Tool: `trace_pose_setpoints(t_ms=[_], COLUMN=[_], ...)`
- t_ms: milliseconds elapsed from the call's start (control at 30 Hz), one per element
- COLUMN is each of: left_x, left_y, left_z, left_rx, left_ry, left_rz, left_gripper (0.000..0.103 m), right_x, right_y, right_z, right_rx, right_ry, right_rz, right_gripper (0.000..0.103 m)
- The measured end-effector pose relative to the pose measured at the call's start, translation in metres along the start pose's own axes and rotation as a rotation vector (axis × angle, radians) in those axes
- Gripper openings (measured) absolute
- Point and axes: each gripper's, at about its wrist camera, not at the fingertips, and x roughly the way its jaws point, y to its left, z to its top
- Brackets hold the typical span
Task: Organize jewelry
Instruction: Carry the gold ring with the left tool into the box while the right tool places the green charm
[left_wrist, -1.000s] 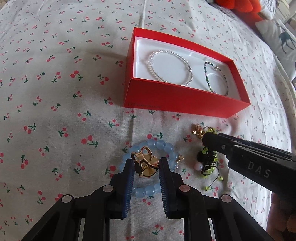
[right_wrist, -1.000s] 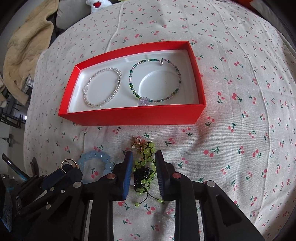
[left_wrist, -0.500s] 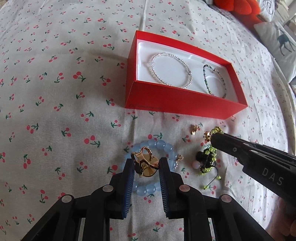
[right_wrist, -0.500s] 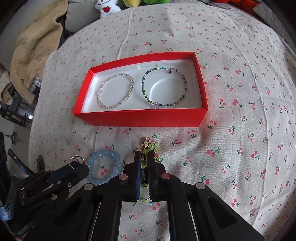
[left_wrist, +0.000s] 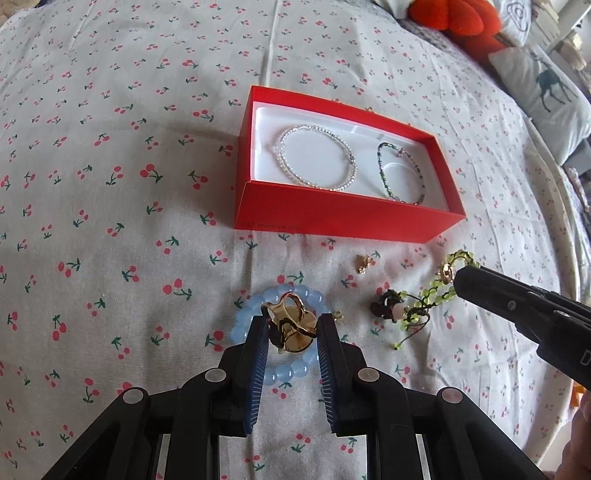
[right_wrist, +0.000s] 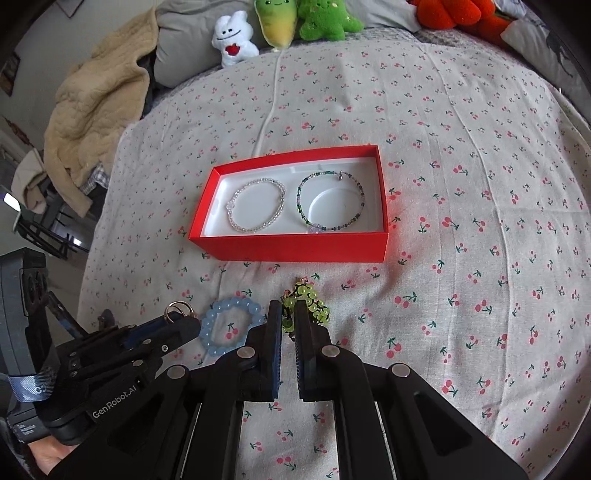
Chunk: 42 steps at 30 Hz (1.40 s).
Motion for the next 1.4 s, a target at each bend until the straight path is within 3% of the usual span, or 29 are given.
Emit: trace_pose_setpoints(t_ms=[567, 1000, 1167, 1400], left_x=[-0.025, -0.008, 0.009, 0.035], left_y=[-0.002, -0.011, -0.015, -0.02], left_z=[0.019, 0.056, 0.067, 0.074], left_rx=[-0.029, -0.012, -0.017, -0.005], left_ry=[-0.093, -0.153, -0.145, -0.108], left_rz=[-0.063, -0.101, -0.114, -0.077], left_gripper=[0.021, 0.021, 0.021, 0.021], right_x=[-0.036, -0.032, -0.017, 0.011], right_y=[0.002, 0.005, 0.003, -0.015], right_z=[0.013, 0.046, 0.059, 0.071], right_rx=[-0.001, 0.026, 0.031, 0.08], right_ry=[-0.125, -0.217, -0.225, -0.171], right_rz=[0.025, 0.057, 0.055, 0.021], right_gripper=[0.006, 0.006, 0.006, 0.006])
